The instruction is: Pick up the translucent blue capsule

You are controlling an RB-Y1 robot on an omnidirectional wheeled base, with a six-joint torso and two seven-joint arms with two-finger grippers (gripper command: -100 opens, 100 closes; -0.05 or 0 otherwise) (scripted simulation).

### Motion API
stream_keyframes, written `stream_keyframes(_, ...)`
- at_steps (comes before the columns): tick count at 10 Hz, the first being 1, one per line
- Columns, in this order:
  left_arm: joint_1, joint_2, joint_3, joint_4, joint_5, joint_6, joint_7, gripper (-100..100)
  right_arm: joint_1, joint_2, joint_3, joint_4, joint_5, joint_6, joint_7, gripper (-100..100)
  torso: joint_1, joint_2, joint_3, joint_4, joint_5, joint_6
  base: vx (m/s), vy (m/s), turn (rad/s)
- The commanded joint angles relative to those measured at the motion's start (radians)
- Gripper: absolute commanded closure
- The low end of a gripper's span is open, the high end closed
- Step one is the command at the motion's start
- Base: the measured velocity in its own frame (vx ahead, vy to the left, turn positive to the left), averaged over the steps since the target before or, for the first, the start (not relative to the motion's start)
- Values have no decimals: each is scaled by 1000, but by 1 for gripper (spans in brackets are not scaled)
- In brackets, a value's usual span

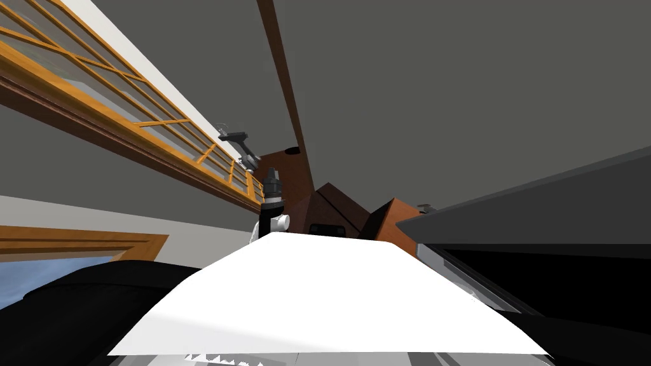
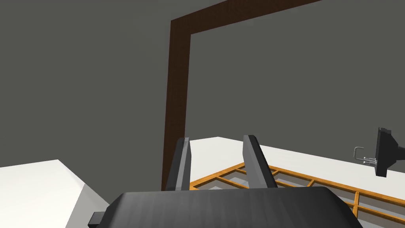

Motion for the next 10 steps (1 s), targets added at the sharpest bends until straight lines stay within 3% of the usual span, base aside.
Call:
stream_keyframes(1,0,0,0,0,0,0,0,0,4,3,1,-8,1,2,-6,-100,0,0,0,0,0,0,9,0,-28)
stream_keyframes(7,0,0,0,0,0,0,0,0,4,3,1,-8,1,2,-6,-100,0,0,0,0,0,0,1,0,-4)
stream_keyframes(10,0,0,0,0,0,0,0,0,19,-40,-76,-7,-30,5,-2,-100,3,1,0,0,1,0,-12,41,-67)
